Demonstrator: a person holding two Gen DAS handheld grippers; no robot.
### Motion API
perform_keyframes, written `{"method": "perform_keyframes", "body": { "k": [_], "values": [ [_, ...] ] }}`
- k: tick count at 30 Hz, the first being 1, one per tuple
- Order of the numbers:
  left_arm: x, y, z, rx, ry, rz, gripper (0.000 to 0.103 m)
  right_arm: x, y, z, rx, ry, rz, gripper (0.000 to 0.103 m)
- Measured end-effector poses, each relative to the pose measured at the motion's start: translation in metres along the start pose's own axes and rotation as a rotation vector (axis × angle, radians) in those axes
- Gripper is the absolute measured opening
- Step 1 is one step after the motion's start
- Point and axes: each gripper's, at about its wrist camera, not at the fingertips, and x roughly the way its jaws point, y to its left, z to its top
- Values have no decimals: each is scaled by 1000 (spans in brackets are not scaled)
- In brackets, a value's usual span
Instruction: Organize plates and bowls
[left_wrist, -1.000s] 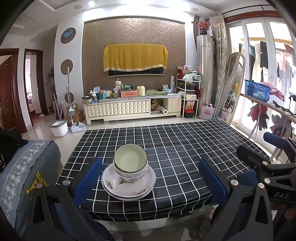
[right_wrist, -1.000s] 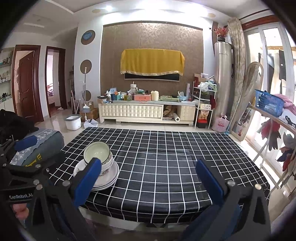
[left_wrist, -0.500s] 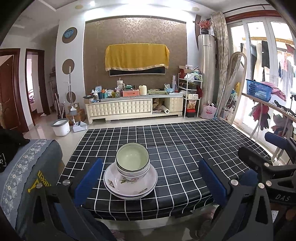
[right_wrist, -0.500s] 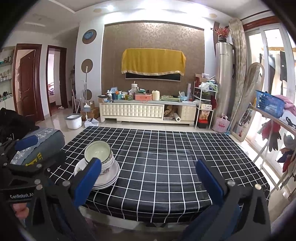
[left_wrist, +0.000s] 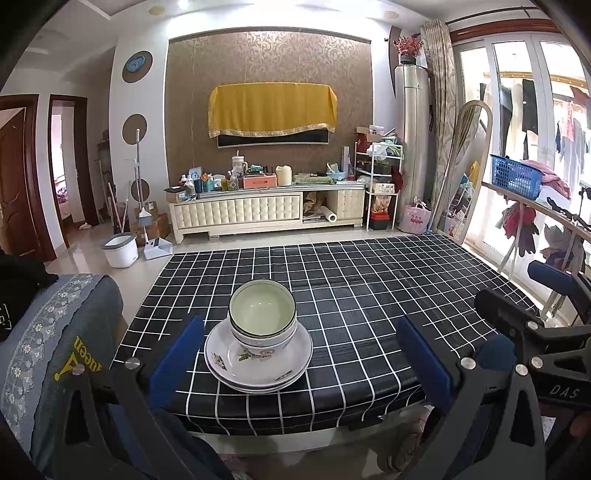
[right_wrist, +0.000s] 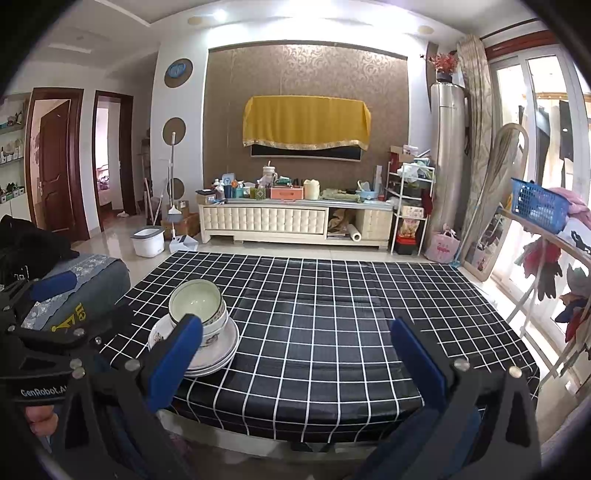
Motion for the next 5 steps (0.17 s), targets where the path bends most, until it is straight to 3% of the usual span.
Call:
{"method": "perform_keyframes", "body": {
  "k": [5],
  "values": [
    [-1, 0, -1, 3, -3, 2, 103, 0, 0, 0, -4, -5, -2, 103]
  ]
}}
